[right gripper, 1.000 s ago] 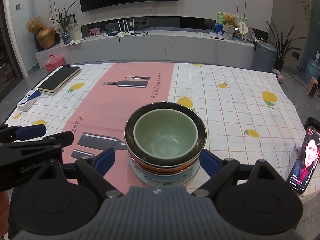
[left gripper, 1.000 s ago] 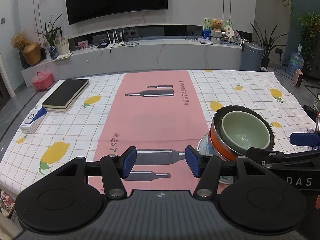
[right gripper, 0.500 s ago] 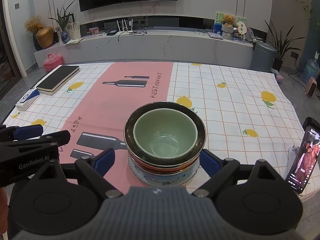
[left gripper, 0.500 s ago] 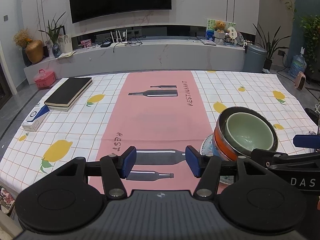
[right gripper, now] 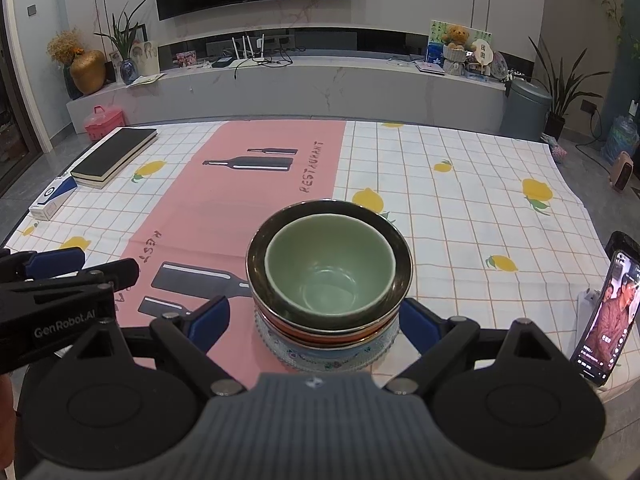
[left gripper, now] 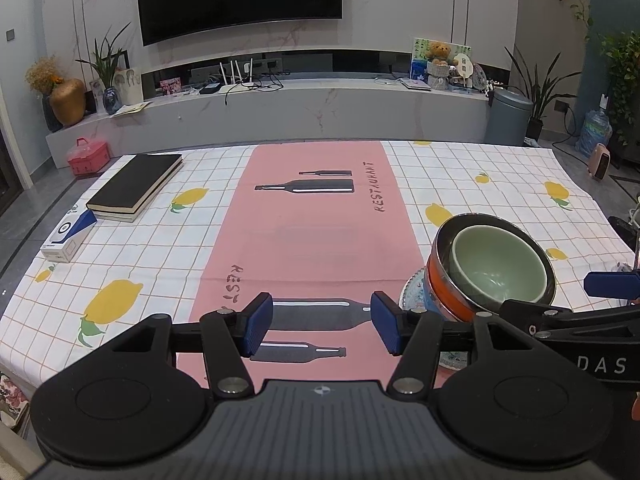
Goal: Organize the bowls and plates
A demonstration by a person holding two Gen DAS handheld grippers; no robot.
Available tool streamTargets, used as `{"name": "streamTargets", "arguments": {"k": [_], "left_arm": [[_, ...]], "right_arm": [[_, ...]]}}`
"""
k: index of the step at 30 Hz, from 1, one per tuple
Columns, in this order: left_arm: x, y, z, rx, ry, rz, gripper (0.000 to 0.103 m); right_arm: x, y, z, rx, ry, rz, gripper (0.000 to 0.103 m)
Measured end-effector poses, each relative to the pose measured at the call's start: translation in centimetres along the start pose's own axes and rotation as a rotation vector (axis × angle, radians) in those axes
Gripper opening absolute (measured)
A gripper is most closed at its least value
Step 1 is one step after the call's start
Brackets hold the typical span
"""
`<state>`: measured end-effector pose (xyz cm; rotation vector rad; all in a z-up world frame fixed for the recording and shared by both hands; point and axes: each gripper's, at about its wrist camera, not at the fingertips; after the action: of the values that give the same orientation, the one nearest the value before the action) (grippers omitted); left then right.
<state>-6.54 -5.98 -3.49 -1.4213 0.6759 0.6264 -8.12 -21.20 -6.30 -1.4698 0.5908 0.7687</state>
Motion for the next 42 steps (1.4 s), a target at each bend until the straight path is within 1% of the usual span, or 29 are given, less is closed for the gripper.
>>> {"name": "streamTargets", "arguments": {"k": [42], "left_arm": [[0.30, -0.15, -0.08, -0.013, 0.011, 0.000, 0.066]], "right_arm": [[0.52, -0.26, 0.14, -0.011, -0.005, 0.013, 0.090]]}}
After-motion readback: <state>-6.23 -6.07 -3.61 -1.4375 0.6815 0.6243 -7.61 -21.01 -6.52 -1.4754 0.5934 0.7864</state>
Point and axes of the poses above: each gripper's, at about its wrist camera, not at the fingertips, and x roughly the way its jaws point, z to its left, y to its underside, and after that the axes turned 6 degrees about z, right-handed
